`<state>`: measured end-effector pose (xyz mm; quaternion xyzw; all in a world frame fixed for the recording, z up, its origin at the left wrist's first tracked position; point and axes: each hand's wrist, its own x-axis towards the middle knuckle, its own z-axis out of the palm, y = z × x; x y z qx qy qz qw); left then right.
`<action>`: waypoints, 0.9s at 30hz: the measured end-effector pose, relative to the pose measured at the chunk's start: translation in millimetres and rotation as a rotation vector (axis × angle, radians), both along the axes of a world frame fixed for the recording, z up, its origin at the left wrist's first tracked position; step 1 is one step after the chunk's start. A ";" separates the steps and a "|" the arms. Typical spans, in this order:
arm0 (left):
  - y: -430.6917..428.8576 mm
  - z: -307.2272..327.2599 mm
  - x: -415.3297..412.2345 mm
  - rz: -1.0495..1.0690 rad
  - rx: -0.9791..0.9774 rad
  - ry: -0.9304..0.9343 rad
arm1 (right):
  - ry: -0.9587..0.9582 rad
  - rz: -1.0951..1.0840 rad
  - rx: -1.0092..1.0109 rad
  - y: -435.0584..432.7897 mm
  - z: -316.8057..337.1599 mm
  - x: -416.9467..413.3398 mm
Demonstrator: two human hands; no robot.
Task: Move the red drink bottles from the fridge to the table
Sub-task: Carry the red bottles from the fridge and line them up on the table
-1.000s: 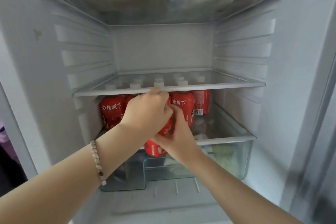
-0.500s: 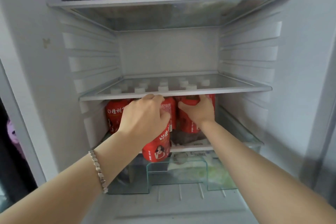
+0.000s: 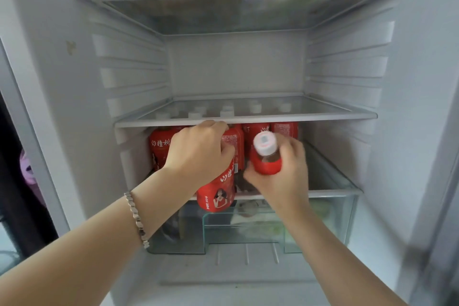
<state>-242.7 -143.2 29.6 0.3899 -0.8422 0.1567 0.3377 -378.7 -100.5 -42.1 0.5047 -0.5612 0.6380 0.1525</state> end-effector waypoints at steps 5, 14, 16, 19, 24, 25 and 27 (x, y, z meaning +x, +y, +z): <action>-0.5 -0.5 10.6 -0.129 -0.020 0.005 | 0.242 -0.004 0.116 -0.7 4.4 11.7; 1.0 11.9 17.1 -0.070 -0.015 -0.147 | 0.179 0.387 0.537 4.2 43.3 7.2; -1.2 11.8 19.4 -0.163 -0.073 -0.194 | 0.251 0.377 0.574 6.8 47.2 7.3; 0.1 13.9 21.0 -0.202 -0.096 -0.304 | 0.292 0.430 0.678 10.6 53.2 1.8; -5.0 14.9 24.8 -0.148 -0.097 -0.325 | -0.544 0.709 0.589 7.5 74.3 -16.4; -7.0 13.2 25.2 -0.179 -0.118 -0.298 | -0.620 0.639 0.565 4.3 75.8 -17.6; -11.3 8.9 23.9 -0.254 -0.171 -0.257 | -0.691 0.552 0.503 1.4 76.2 -12.8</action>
